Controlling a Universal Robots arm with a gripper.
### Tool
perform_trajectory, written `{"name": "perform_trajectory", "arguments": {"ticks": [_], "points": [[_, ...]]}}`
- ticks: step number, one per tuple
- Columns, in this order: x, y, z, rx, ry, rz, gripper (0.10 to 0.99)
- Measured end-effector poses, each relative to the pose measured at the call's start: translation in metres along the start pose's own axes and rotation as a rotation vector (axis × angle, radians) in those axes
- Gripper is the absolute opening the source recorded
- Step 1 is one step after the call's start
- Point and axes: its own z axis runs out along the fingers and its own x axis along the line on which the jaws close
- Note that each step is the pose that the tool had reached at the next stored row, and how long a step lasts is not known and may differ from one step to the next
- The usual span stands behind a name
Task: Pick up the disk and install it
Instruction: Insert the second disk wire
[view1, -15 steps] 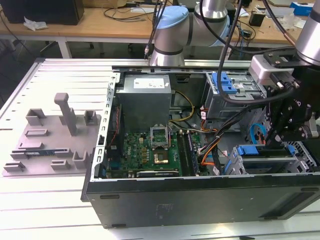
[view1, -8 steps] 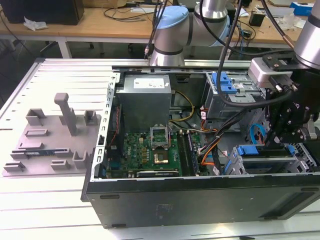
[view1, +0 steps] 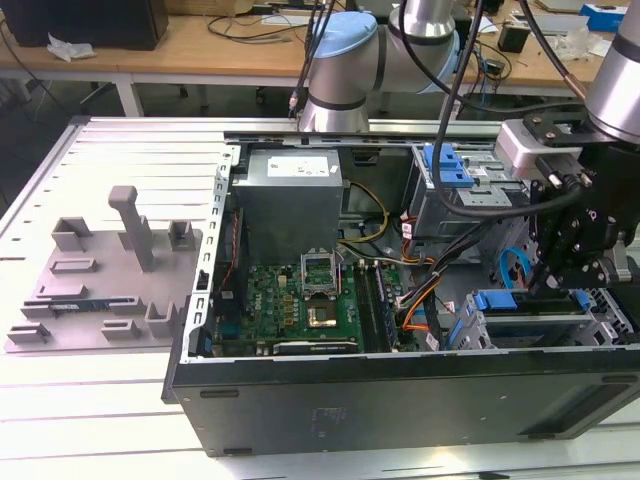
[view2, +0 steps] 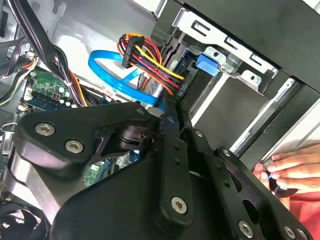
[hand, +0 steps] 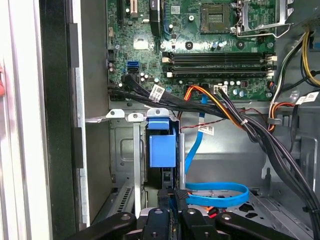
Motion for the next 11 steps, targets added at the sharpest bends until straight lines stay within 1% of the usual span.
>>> {"name": "perform_trajectory", "arguments": {"ticks": [3, 4, 5, 7, 11], "points": [[-0.0001, 0.0, 0.0002, 0.0, -0.0008, 0.0, 0.173], [0.0, -0.0001, -0.0008, 0.0, -0.0003, 0.0, 0.235], [0.0, -0.0001, -0.002, 0.0, -0.0004, 0.0, 0.235], [0.0002, -0.0007, -0.0118, 0.0, -0.0003, 0.0, 0.235], [0.0005, -0.0013, -0.0222, 0.0, -0.0002, 0.0, 0.235]]}}
